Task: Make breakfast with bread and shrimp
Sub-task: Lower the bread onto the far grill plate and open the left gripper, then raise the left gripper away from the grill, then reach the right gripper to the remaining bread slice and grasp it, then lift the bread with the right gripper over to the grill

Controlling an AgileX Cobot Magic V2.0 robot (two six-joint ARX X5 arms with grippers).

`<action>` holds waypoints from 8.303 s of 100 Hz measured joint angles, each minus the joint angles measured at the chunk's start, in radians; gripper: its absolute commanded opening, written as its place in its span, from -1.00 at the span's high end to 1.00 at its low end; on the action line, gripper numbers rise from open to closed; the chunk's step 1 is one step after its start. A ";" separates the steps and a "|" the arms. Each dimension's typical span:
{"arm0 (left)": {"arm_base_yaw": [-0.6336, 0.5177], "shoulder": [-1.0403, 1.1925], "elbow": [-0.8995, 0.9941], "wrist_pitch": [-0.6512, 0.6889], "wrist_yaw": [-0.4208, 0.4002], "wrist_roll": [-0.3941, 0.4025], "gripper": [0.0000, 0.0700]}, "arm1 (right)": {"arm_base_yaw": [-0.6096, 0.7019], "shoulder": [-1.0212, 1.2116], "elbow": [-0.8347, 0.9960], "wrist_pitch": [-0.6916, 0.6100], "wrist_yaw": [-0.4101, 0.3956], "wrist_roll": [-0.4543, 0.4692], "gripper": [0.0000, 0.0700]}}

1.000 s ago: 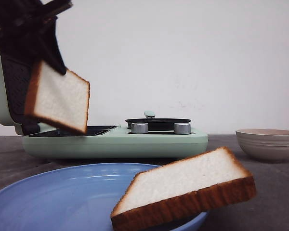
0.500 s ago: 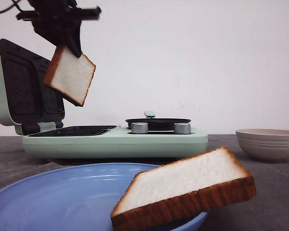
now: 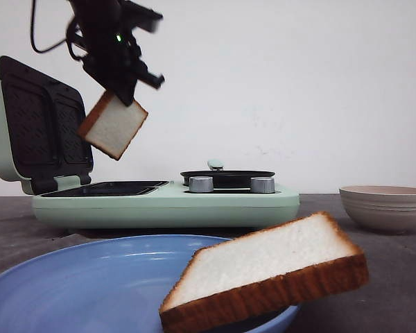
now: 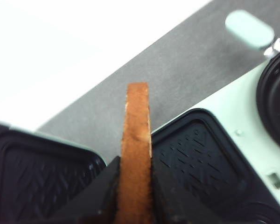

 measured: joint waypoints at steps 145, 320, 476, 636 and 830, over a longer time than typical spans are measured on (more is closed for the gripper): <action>-0.014 0.221 0.001 0.187 -0.071 0.293 0.40 | 0.019 0.000 0.000 0.000 0.000 0.000 -0.49; -0.018 0.058 0.359 -0.251 0.061 0.022 -0.61 | 0.019 0.000 0.000 0.000 0.000 -0.003 -0.49; 0.208 -0.813 -0.196 -0.564 0.789 -0.398 0.63 | 0.023 0.126 0.000 -0.166 -0.277 0.306 -0.49; 0.248 -1.266 -0.676 -0.494 0.789 -0.508 -0.02 | 0.564 0.564 -0.348 0.696 -0.157 0.787 0.52; 0.248 -1.266 -0.676 -0.463 0.789 -0.509 -0.02 | 0.422 1.204 0.432 0.782 -0.440 0.679 1.00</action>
